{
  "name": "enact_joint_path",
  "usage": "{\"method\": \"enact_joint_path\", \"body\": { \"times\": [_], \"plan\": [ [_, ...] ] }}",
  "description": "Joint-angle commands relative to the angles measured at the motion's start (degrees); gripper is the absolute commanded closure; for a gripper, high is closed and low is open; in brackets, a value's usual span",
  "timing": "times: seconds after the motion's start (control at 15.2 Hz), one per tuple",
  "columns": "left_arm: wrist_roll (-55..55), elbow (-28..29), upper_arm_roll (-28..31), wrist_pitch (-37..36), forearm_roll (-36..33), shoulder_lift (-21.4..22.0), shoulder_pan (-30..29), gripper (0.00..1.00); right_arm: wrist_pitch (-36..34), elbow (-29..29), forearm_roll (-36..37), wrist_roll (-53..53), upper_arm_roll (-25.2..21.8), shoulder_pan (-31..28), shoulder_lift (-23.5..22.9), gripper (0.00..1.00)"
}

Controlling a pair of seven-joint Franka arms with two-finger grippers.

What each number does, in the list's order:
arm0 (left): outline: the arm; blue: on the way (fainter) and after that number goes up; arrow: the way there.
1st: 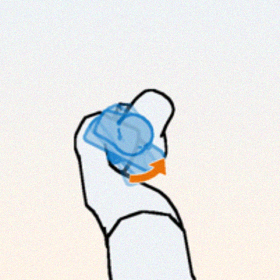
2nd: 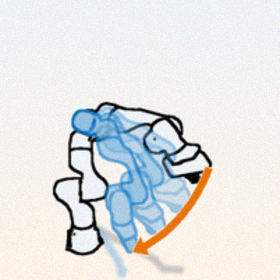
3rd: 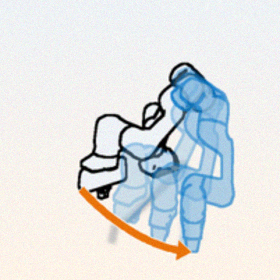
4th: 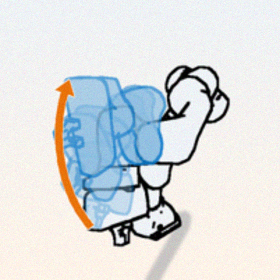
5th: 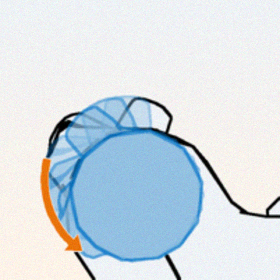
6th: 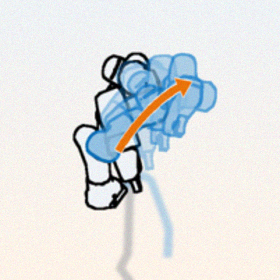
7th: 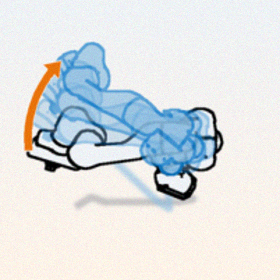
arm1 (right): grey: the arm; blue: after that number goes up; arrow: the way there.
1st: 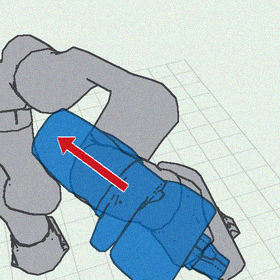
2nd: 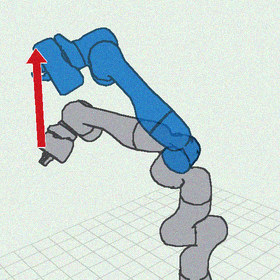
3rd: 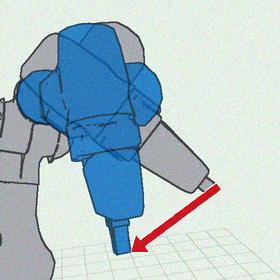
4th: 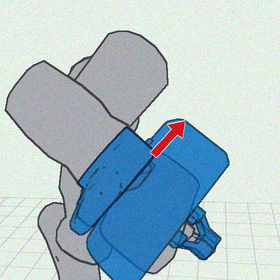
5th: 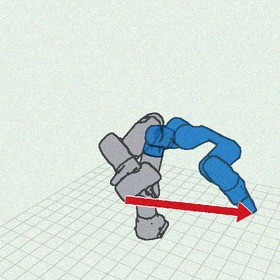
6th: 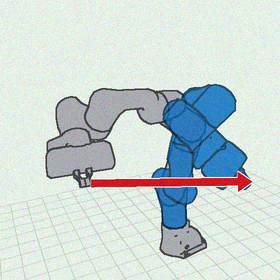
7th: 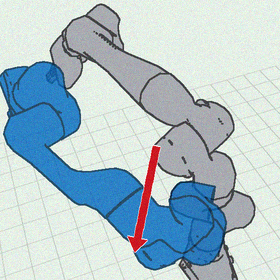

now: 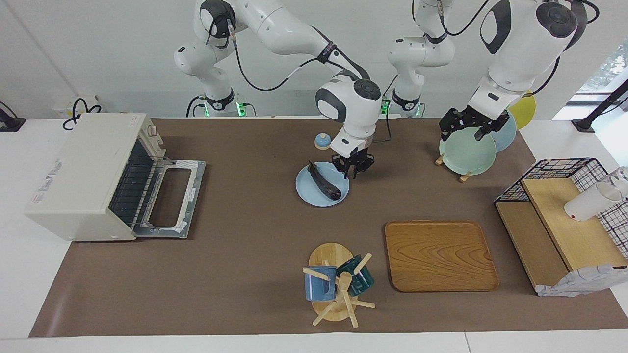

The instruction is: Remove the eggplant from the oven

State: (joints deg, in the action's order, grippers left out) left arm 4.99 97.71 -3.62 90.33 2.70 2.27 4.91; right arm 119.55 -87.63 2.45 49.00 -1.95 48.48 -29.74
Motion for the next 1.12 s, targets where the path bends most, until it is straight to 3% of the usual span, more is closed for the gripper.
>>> {"method": "enact_joint_path", "body": {
  "times": [0.0,0.13,0.2,0.26,0.39,0.53,0.72,1.05],
  "plan": [
    [0.72,0.38,0.02,-0.51,-0.76,1.06,0.1,0.0,-5.7,-0.08,-0.69,-1.52,-0.07,-3.02,4.84,0.52],
    [0.81,0.55,0.02,-0.24,-0.76,1.06,0.01,0.0,-11.15,-3.05,0.1,-7.56,-0.25,-6.54,8.8,0.72],
    [1.33,0.99,0.02,0.19,-0.76,1.15,0.19,0.0,-11.44,-6.9,0.97,-10.3,-0.25,-9.26,11.86,0.89],
    [4.03,1.78,-0.07,0.98,-0.76,1.5,0.8,0.0,-11.36,-10.86,1.76,-12.5,-0.25,-11.72,15.11,1.0],
    [13.32,3.62,-0.77,4.57,-0.68,1.59,2.55,0.0,-12.58,-15.97,2.74,-15.67,-0.25,-16.9,19.87,1.0],
    [20.29,5.29,-0.77,7.04,-0.59,1.33,6.5,0.0,-12.42,-21.75,5.88,-17.51,-0.16,-22.69,21.82,1.0],
    [31.62,9.33,-0.77,13.53,1.25,0.28,12.65,0.0,1.34,-34.32,10.11,-26.74,-0.25,-30.27,24.9,1.0],
    [52.8,11.89,-0.77,28.64,1.7,-8.76,25.04,0.0,9.73,-39.02,11.09,-35.1,-0.25,-37.31,22.54,1.0]
  ]
}}
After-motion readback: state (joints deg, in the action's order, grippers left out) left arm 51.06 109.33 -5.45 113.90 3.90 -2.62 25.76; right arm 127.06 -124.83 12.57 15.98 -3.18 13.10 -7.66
